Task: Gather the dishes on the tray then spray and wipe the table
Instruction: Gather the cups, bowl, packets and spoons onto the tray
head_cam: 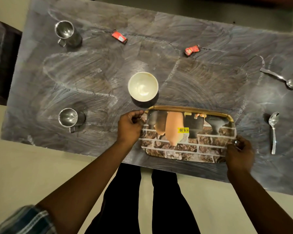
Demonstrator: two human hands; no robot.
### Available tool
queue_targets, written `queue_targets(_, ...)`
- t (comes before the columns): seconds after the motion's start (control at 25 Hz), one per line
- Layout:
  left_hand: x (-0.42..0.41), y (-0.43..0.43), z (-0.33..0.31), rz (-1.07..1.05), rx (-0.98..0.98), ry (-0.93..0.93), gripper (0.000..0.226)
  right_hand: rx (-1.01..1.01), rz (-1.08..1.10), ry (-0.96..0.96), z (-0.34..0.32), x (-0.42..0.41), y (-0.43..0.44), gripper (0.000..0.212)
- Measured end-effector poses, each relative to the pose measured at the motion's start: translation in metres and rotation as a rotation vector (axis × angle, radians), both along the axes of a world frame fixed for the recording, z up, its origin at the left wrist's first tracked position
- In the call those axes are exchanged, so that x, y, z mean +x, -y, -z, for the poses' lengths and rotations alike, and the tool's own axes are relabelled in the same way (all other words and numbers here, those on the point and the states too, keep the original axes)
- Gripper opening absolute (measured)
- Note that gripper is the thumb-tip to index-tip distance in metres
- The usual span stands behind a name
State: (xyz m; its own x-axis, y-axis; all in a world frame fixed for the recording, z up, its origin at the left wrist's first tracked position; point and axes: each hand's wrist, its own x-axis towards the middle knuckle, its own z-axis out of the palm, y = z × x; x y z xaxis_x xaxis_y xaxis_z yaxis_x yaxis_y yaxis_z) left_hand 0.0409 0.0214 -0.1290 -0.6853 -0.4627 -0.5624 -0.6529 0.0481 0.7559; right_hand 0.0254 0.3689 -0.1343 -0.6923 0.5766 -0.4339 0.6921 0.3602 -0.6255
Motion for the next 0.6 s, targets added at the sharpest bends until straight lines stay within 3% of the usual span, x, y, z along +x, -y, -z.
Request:
queue_targets(0.16, -0.001, 0.004, -0.008, 0.079, 0.071, -0.014, 0.037, 0.125, 0.002, 0.019, -0.002, 0.016, 0.005, 0.042)
queue_targets(0.28, 0.002, 0.022, -0.018, -0.021, 0.048, -0.013, 0.031, 0.254, -0.096, -0.002, -0.019, 0.019, 0.023, 0.049)
queue_targets(0.36, 0.006, 0.042, -0.027, -0.119, 0.012, -0.027, 0.027, 0.288, -0.245, -0.137, -0.035, 0.011, 0.043, 0.048)
queue_targets(0.48, 0.012, 0.087, -0.044, -0.244, -0.104, -0.098, 0.027, 0.212, -0.492, -0.359, -0.05, -0.01, 0.093, 0.041)
queue_targets(0.6, 0.013, 0.139, -0.06, -0.336, -0.204, -0.181, 0.026, 0.081, -0.635, -0.432, -0.056, -0.036, 0.157, 0.04)
